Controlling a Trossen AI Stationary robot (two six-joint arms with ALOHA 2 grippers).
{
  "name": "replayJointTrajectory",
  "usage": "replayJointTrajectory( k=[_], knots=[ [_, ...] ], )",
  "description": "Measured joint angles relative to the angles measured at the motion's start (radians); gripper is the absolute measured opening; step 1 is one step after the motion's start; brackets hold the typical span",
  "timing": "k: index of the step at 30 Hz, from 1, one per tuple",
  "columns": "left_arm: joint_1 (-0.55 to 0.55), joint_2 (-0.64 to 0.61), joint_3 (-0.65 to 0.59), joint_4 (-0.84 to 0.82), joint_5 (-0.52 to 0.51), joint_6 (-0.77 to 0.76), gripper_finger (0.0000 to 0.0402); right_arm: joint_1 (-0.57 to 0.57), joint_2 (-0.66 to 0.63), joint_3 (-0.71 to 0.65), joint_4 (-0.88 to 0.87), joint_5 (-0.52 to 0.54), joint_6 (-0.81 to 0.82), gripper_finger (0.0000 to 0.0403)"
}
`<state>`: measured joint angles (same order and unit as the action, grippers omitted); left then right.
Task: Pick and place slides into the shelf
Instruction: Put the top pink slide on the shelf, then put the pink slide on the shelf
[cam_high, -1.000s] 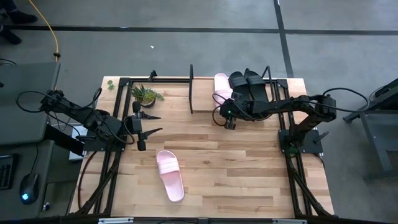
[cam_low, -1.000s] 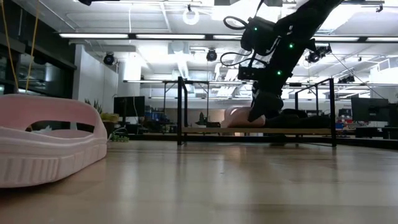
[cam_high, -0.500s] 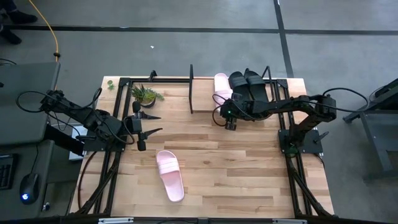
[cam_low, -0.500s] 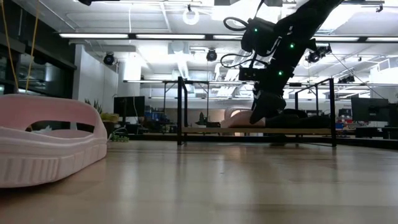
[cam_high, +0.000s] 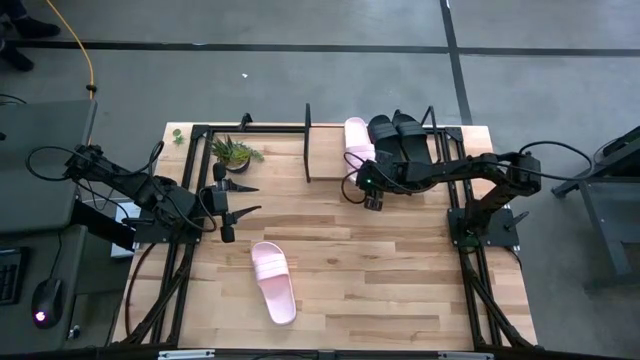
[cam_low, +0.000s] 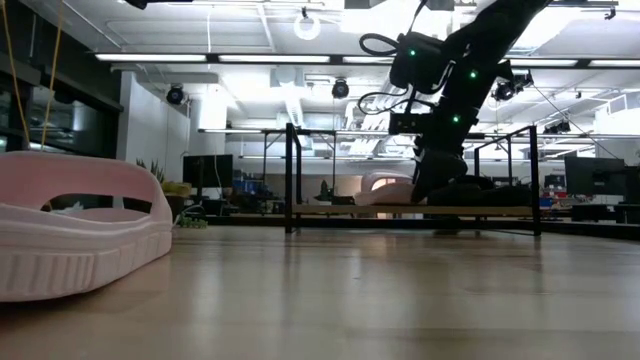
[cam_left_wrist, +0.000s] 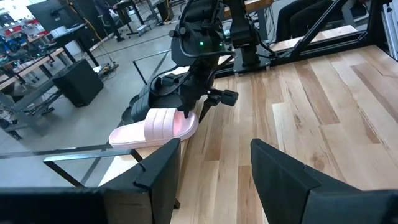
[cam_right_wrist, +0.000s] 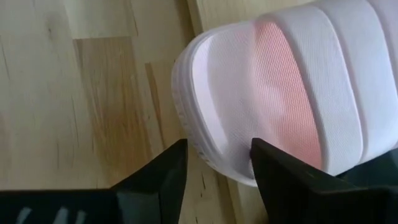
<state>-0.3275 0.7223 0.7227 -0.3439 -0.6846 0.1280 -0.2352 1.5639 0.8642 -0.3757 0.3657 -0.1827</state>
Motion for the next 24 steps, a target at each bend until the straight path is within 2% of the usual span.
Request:
replayJointTrajectory(
  k=[6,14,24],
  knots=[
    [0.0,0.0,0.0,0.0,0.0,0.0,0.0177,0.009,-0.001,0.066,-0.066,-0.008,0.029,0.0168],
    [0.0,0.0,0.0,-0.006,0.0,-0.003,0.0177,0.078,-0.001,0.152,-0.185,0.0,0.074,0.0168],
    [0.0,0.0,0.0,-0.006,0.0,-0.005,0.0177,0.16,-0.001,0.239,-0.219,0.004,0.098,0.0168]
  ],
)
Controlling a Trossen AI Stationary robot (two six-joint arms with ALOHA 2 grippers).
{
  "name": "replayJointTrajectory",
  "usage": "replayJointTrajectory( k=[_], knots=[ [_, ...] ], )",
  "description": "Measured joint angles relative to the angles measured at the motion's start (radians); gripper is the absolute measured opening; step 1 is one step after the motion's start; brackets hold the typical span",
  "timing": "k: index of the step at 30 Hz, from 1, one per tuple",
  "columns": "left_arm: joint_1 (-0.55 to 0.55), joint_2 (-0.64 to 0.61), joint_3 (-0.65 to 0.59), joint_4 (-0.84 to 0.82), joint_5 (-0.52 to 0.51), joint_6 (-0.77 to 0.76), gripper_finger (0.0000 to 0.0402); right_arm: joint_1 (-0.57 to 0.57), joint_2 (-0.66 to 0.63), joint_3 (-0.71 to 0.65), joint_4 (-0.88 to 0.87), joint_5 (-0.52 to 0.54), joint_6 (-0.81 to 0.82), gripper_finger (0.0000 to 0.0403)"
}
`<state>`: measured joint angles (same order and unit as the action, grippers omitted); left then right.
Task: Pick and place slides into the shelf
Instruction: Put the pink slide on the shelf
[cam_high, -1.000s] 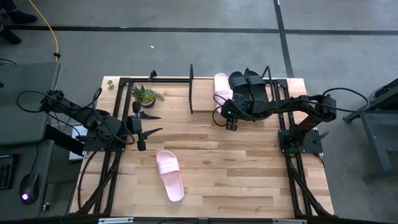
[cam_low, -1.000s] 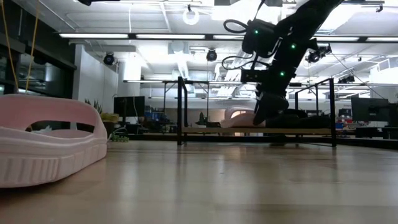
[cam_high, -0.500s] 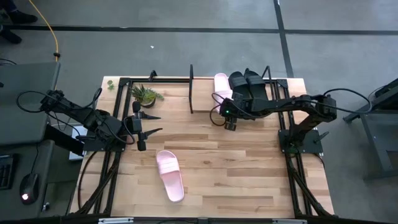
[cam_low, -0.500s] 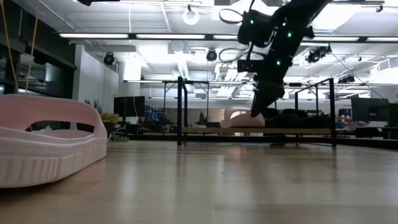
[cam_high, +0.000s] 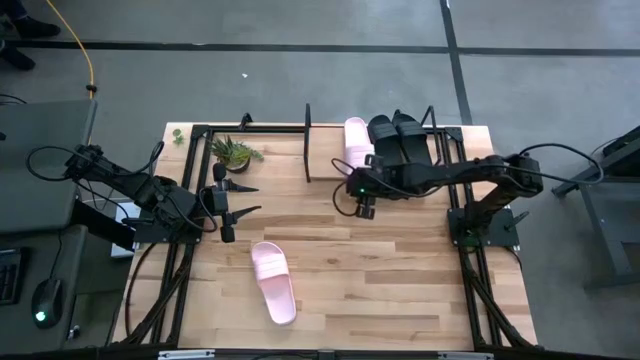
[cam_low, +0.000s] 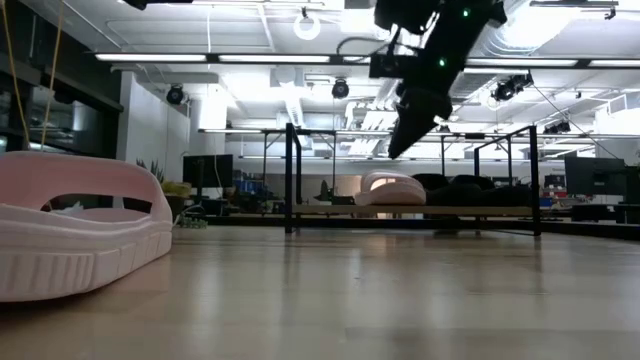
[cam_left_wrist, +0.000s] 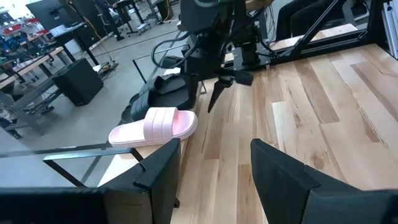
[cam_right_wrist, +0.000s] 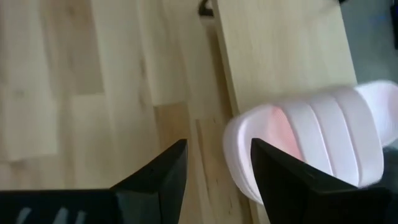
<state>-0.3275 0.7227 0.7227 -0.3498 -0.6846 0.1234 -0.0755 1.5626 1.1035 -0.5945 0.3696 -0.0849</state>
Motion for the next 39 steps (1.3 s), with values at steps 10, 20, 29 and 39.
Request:
replayJointTrajectory(
  k=[10,20,29,39],
  knots=[
    [0.0,0.0,0.0,-0.021,0.0,0.0,0.0177,0.074,0.0,0.05,0.008,-0.075,0.068,0.0168],
    [0.0,0.0,0.0,-0.093,0.104,-0.134,0.0177,0.14,0.0,0.068,0.093,-0.103,0.068,0.0168],
    [0.0,0.006,-0.001,-0.191,0.246,-0.334,0.0177,0.19,0.0,0.068,0.11,-0.164,0.19,0.0168],
    [0.0,0.053,-0.095,-0.192,0.314,-0.492,0.0177,0.27,0.0,0.068,0.113,-0.168,0.264,0.0168]
  ],
)
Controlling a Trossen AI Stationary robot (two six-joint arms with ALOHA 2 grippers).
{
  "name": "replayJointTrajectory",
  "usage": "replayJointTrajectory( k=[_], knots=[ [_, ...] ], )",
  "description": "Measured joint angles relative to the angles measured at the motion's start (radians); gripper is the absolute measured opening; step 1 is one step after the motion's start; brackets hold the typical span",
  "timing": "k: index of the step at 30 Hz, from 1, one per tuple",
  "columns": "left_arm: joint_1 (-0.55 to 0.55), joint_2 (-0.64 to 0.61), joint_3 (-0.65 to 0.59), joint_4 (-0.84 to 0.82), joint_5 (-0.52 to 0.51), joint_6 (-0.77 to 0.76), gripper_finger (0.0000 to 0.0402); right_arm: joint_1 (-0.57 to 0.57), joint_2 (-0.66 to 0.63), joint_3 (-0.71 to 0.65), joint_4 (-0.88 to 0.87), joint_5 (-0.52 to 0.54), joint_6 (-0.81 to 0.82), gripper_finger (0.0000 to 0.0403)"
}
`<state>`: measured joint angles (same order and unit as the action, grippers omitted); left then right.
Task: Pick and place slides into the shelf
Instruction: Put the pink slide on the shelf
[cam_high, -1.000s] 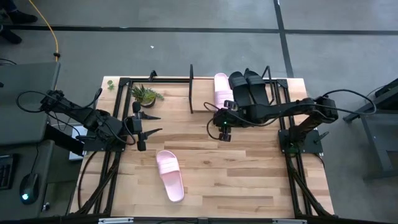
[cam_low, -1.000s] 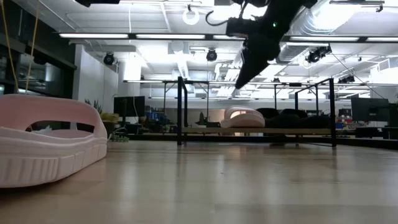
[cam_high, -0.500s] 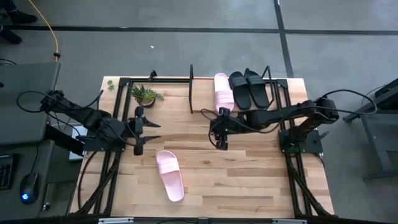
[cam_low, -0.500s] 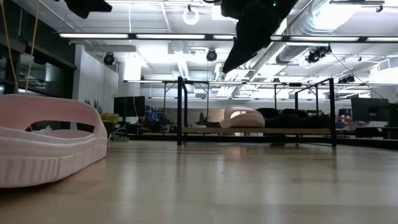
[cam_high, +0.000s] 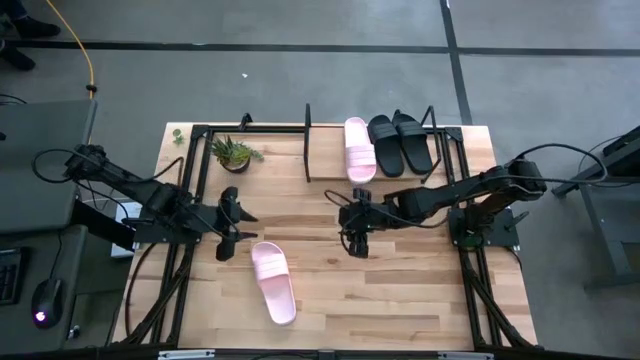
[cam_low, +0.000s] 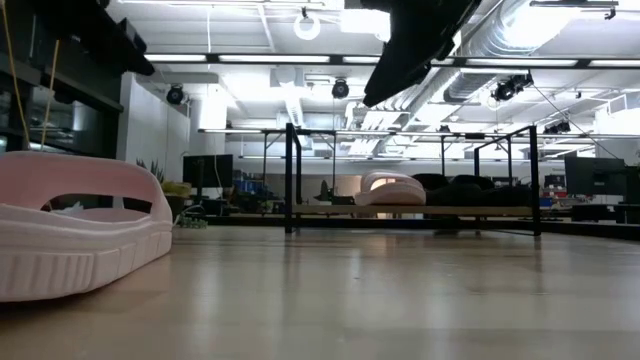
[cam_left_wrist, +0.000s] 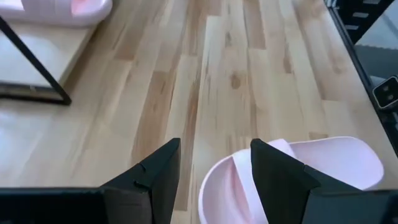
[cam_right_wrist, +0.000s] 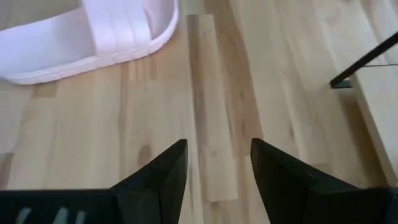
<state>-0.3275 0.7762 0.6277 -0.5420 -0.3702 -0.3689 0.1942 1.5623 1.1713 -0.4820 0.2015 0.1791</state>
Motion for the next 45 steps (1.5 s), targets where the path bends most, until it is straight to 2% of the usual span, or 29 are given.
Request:
replayJointTrajectory(
  k=[23,34,45],
  knots=[
    [0.0,0.106,-0.152,0.171,0.085,-0.27,0.0177,0.112,0.0,0.0,0.002,0.007,0.06,0.0168],
    [0.0,0.128,-0.257,0.375,0.203,-0.332,0.0177,0.124,0.0,0.0,0.002,0.008,0.11,0.0168],
    [0.0,0.239,-0.263,0.426,0.279,-0.363,0.0177,0.143,0.0,0.0,0.01,0.009,0.109,0.0168]
  ],
)
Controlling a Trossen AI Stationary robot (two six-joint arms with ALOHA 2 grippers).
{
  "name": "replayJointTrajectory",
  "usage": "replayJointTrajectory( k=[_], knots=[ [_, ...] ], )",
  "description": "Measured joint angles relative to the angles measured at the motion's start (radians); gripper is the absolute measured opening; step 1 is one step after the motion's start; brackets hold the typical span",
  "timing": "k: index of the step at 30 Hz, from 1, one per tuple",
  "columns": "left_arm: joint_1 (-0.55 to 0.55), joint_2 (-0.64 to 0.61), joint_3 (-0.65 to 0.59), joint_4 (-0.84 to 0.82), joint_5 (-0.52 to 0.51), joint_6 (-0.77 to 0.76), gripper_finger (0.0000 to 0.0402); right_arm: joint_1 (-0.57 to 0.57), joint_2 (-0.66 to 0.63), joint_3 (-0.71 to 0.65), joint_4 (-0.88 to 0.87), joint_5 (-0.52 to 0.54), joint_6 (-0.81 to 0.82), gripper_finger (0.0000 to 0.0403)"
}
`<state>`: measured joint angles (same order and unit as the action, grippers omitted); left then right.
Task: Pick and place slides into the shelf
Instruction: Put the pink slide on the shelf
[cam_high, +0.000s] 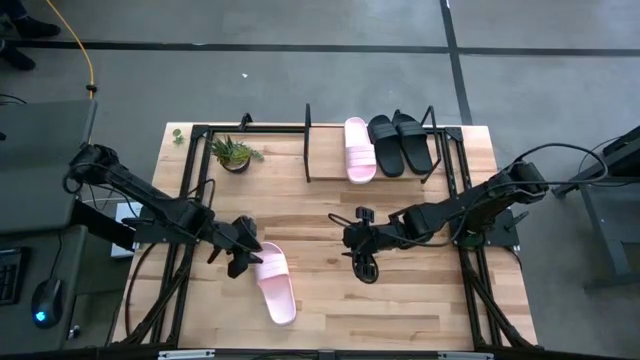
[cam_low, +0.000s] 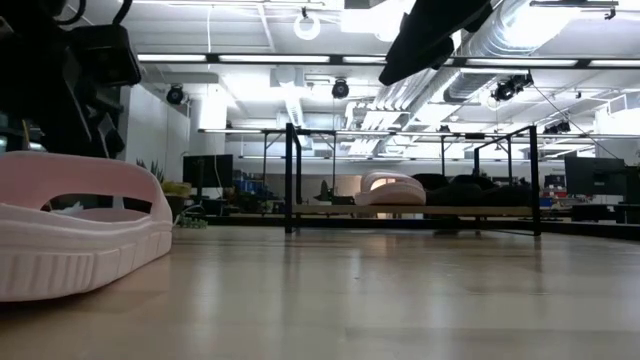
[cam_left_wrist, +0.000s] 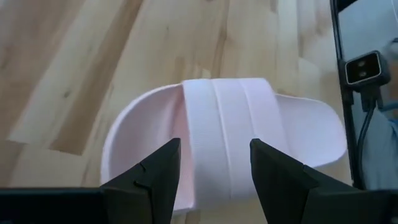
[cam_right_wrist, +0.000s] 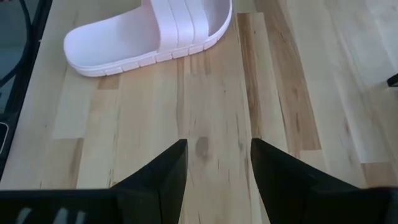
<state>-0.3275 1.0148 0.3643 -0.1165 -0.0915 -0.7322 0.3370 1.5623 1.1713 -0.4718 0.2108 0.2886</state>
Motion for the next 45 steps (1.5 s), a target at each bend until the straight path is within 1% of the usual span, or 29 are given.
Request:
replayJointTrajectory(
  k=[4,9,13,19,24,27,36,38,40,45],
  knots=[
    [0.0,0.057,0.0,0.036,0.032,-0.003,0.0177,0.0,0.0,0.0,0.002,0.009,0.0,0.0168],
    [0.0,0.118,0.001,0.072,0.047,-0.011,0.0177,0.0,0.0,0.0,0.012,0.014,0.0,0.0168],
    [0.0,0.157,0.001,0.096,0.055,-0.045,0.0177,0.004,0.0,0.0,0.016,0.015,0.002,0.0168],
    [0.0,0.227,0.001,0.228,0.1,-0.051,0.0177,0.028,0.0,0.0,0.023,0.023,0.002,0.0168],
    [0.001,0.286,0.001,0.268,0.123,-0.054,0.0177,0.045,0.0,0.0,0.028,0.023,0.002,0.0168],
    [0.001,0.31,0.001,0.292,0.139,-0.053,0.0177,0.046,0.0,0.0,0.029,0.023,0.001,0.0168],
    [0.001,0.313,0.001,0.302,0.157,-0.026,0.0176,0.043,0.001,0.0,0.029,0.025,-0.001,0.0168],
    [0.001,0.313,0.001,0.301,0.158,-0.025,0.0168,0.043,0.001,0.0,0.029,0.025,-0.001,0.0168],
    [0.001,0.313,0.001,0.302,0.159,-0.023,0.015,0.043,0.001,0.0,0.03,0.025,-0.001,0.0168],
    [0.001,0.314,0.001,0.302,0.159,-0.001,0.008,0.043,0.001,0.0,0.03,0.025,-0.001,0.0168]
  ],
)
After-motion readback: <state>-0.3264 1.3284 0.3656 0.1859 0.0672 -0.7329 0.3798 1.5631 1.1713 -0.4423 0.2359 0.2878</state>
